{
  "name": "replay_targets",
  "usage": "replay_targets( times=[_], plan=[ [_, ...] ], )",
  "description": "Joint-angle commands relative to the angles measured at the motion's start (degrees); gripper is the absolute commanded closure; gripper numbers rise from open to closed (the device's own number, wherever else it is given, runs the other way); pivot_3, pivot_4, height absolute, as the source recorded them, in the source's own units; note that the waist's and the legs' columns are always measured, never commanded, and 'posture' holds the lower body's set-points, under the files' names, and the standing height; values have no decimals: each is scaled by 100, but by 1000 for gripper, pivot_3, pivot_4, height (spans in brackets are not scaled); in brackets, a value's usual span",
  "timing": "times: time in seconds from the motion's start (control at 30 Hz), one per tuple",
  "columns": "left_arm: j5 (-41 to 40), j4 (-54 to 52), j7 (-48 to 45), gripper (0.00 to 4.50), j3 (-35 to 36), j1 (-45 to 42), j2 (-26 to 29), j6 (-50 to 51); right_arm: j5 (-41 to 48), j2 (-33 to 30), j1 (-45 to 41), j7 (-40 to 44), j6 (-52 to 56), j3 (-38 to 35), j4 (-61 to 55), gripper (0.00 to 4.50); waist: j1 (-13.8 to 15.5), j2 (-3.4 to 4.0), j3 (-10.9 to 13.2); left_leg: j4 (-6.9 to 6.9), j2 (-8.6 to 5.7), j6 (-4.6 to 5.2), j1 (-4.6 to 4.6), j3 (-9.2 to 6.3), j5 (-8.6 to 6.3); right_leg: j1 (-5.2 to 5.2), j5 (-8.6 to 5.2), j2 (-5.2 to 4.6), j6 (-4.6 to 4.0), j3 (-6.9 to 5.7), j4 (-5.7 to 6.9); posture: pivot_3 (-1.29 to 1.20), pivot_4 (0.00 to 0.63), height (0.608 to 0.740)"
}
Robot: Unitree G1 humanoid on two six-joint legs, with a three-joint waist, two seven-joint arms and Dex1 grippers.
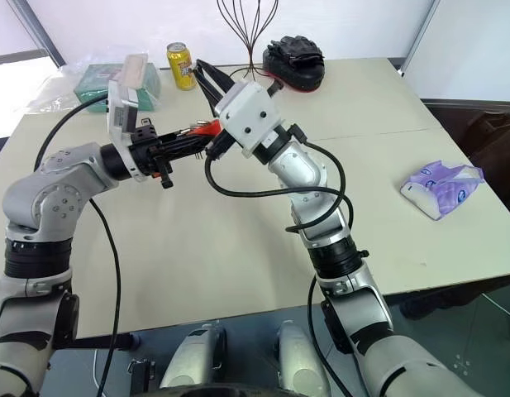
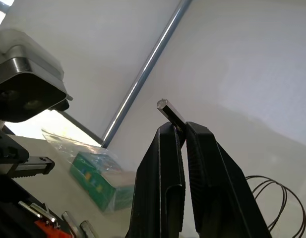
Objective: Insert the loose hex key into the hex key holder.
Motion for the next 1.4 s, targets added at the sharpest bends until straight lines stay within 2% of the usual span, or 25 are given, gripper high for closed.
replay_targets(
  times=[0.03, 0.87, 0.97, 1.07, 1.17, 1.2, 1.4],
  plan=[
    [-23, -89, 14, 4500, 155, -160, 8, -133, 47, 45, -32, 9, -35, -8, -286, 4478, -1, 0, 0, 0, 0, 0, 0, 0, 0, 0, 0, 0, 0, 0, 0, 0, 150, 740],
    [-98, -123, 119, 4500, 215, -238, -61, -134, 22, -10, -2, 25, -36, -19, -219, 4478, 0, 0, 0, 0, 0, 0, 0, 0, 0, 0, 0, 0, 0, 0, 0, 0, 150, 740],
    [-99, -123, 136, 4500, 219, -241, -74, -136, 39, -59, 50, 82, 7, -16, -246, 3345, 0, 0, 0, 0, 0, 0, 0, 0, 0, 0, 0, 0, 0, 0, -1, 0, 150, 740],
    [-92, -123, 148, 4500, 219, -234, -91, -134, 128, -278, 222, 364, 181, -27, -388, 1803, 8, 0, 0, 0, 0, 0, 0, 0, 0, 0, 0, 0, 0, 0, -1, 0, 150, 740],
    [-74, -102, 151, 4500, 206, -216, -121, -142, 384, -778, 685, 900, 486, -98, -800, 305, 42, 0, 0, 0, -2, 0, -1, 0, 0, 2, 0, -3, 0, -1, -6, 0, 150, 740],
    [-57, -101, 157, 4500, 192, -201, -132, -149, 508, -987, 885, 1063, 649, -171, -1009, 76, 41, -1, 0, 0, -2, 0, -2, 0, 0, 3, 0, -3, 1, -1, -7, 0, 150, 740],
    [12, -183, 298, 4500, 41, 13, -277, -71, 1735, -2587, 2250, 2238, 2115, -944, -2501, 76, 138, 1, 2, 2, -2, 2, -1, 4, -1, 6, -1, -2, 1, 0, -10, 0, 150, 740]
  ],
)
